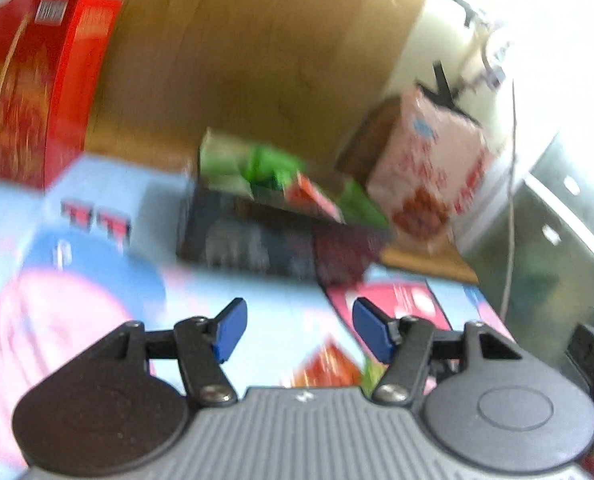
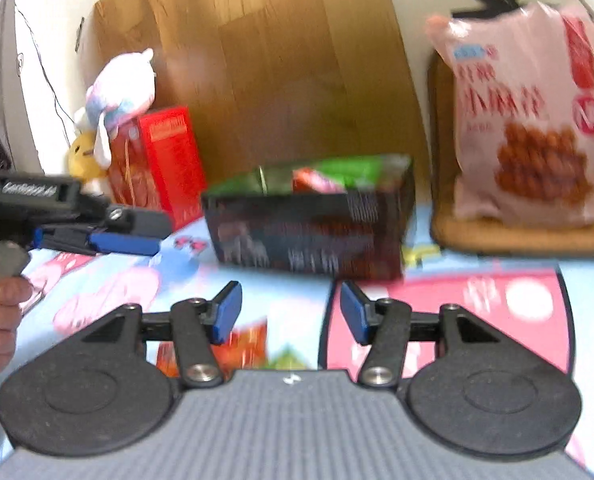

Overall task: Organize snacks
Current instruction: 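Lower the green packet into the tin and open the left tool, then move the empty left tool to the translucent light green candy bag, then close the left tool on the translucent green candy bag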

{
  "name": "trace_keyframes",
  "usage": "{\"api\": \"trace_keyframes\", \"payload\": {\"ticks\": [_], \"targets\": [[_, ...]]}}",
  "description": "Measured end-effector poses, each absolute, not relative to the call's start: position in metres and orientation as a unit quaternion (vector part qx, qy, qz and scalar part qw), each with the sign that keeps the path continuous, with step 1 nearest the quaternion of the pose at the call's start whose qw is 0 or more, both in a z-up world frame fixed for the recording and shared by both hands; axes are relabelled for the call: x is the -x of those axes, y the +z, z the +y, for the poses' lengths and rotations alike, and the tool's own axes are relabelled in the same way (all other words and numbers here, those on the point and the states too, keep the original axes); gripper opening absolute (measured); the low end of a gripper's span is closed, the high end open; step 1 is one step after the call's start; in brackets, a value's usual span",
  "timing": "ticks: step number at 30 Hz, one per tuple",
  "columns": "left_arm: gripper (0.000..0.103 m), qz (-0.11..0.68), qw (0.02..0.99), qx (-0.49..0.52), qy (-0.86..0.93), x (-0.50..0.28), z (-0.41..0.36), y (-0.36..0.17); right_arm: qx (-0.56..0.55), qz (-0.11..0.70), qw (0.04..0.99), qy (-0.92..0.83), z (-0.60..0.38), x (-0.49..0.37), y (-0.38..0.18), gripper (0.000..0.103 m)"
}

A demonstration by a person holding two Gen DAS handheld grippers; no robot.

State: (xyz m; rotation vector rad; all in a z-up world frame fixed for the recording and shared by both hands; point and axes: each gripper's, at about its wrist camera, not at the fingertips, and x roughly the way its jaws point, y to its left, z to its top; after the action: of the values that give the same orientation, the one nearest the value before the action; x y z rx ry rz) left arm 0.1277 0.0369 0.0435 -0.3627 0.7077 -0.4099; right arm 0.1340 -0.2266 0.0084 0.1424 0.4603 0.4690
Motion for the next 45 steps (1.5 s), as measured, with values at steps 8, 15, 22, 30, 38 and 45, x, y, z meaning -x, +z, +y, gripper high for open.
{"api": "trace_keyframes", "payload": {"ticks": [8,15,22,30,38,45], "targets": [[0.056,0.402,0.861,0.183,-0.254,-0.083,0.016,0.006,-0.112,0.300,0.921,0.221,-0.236,-0.125,-0.008,0.056],[0.051,0.392,0.870,0.192,-0.229,-0.061,0.037,0.001,-0.092,0.303,0.904,0.287,-0.196,-0.082,-0.009,0.047],[0.053,0.380,0.877,0.215,-0.200,-0.046,0.070,0.001,-0.058,0.303,0.884,0.351,-0.168,-0.052,-0.007,0.054],[0.061,0.370,0.873,0.234,-0.216,-0.026,0.084,0.003,0.036,0.276,0.892,0.358,-0.150,-0.044,-0.002,0.078],[0.047,0.386,0.865,0.217,-0.235,-0.029,0.060,-0.004,0.099,0.266,0.895,0.344,-0.127,-0.042,-0.014,0.075],[0.038,0.377,0.873,0.212,-0.227,-0.028,0.058,-0.001,0.095,0.255,0.900,0.341,-0.124,-0.042,-0.014,0.065]]}}
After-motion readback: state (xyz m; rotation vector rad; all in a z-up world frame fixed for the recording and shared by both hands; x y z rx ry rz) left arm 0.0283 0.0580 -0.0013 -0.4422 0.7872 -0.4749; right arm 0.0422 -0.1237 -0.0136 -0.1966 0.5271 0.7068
